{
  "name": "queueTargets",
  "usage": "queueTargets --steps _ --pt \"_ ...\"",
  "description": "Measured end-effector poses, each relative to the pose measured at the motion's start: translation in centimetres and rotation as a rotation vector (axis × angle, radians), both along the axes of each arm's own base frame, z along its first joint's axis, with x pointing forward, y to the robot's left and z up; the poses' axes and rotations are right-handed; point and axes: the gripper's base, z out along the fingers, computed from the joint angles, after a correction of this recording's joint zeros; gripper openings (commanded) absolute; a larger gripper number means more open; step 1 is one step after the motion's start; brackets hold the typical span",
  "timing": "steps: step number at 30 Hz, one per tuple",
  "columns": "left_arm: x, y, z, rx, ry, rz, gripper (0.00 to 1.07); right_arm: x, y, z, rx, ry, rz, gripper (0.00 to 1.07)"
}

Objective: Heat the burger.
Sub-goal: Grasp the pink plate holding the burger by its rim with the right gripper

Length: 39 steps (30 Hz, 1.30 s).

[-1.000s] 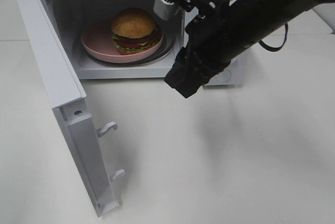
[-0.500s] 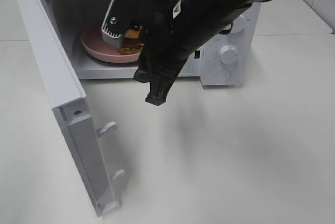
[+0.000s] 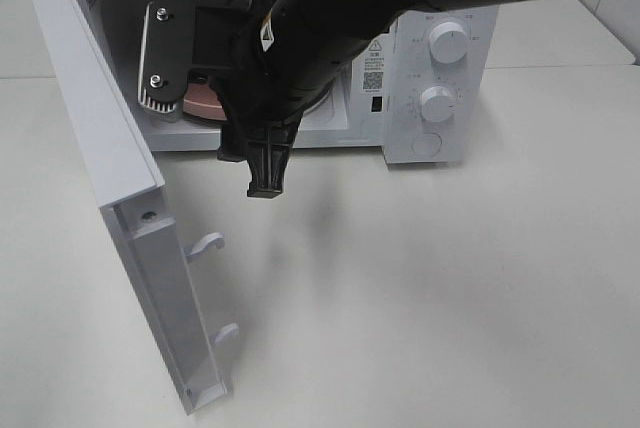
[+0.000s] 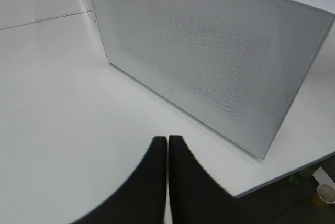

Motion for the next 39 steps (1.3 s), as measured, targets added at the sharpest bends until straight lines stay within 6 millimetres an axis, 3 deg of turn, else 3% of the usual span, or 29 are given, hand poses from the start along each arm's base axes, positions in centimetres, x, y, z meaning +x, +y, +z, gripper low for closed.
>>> queueTargets --steps 4,14,19,24,39 --pt "0.0 0.0 0.0 0.0 0.0 0.0 0.0 0.5 0.1 -0.2 -0.032 -0.043 0.024 0.68" --pt "0.0 0.0 0.0 0.0 0.0 0.0 0.0 1.5 -0.2 0.3 -0.084 -0.162 -0.001 0.68" --pt "0.0 0.0 0.0 0.0 0.0 0.0 0.0 2.2 -0.2 -0.6 -0.118 -0.2 -0.031 0.68" --pt "0.0 0.0 0.0 0.0 0.0 0.0 0.0 3.1 0.5 -2.4 -0.151 -0.206 -0.045 0.68" --pt "0.0 0.0 0.0 0.0 0.0 0.0 0.0 5.5 2.9 -2.9 -0.123 -0.225 -0.086 0.68"
